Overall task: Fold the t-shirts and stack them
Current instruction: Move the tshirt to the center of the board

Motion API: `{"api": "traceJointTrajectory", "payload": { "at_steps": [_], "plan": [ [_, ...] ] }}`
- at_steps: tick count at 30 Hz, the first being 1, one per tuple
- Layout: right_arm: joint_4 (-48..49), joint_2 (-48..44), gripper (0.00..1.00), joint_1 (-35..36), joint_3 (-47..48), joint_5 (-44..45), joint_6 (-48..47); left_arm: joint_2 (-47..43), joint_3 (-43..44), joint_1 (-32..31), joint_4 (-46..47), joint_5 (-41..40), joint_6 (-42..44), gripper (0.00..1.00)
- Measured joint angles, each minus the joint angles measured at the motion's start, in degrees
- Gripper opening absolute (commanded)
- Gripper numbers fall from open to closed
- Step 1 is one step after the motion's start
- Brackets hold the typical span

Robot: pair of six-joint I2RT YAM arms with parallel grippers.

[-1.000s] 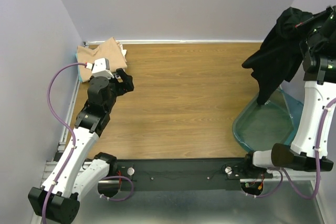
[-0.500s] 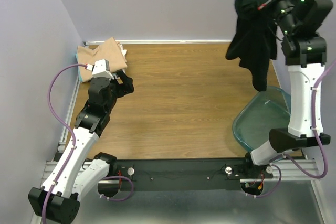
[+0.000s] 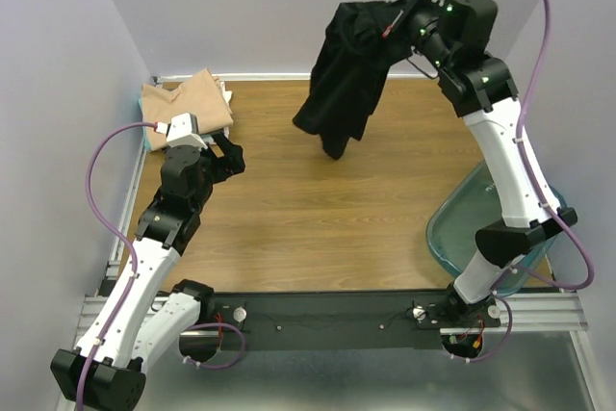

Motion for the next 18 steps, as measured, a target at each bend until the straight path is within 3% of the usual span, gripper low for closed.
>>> {"api": "traceJointTrajectory", "payload": {
  "at_steps": [4, 7, 8, 9, 11, 15, 18],
  "plan": [
    [0.98, -0.37, 0.06, 0.04, -8.09, 1.46, -0.02, 0.22, 0.00, 0.00, -0.07, 0.00, 0.00, 0.89],
    [1.51, -0.85, 0.18, 0.02, -16.63, 3.89, 0.07, 0.52, 0.00, 0.00, -0.09, 0.00, -0.02, 0.89],
    [1.70, -1.22, 0.25, 0.02, -19.91, 4.83, 0.07, 0.63, 0.00, 0.00, -0.11, 0.00, 0.00, 0.89],
    [1.53, -1.60, 0.48, 0.02, -23.56, 6.71, 0.28, 0.66, 0.00, 0.00, -0.15, 0.00, -0.02, 0.89],
    [1.64, -2.78, 0.73, 0.04, -30.80, 9.70, 1.51, 0.63, 0.00, 0.00, -0.44, -0.02, -0.02, 0.89],
    [0.72, -5.07, 0.87, 0.04, -42.82, 14.40, 1.20, 0.26, 0.00, 0.00, -1.44, -0.04, -0.02, 0.89],
    [0.70, -6.51, 0.88, -0.07, -48.35, 15.15, 0.09, -0.52, 0.00, 0.00, -2.16, -0.07, 0.00, 0.89]
  ]
}}
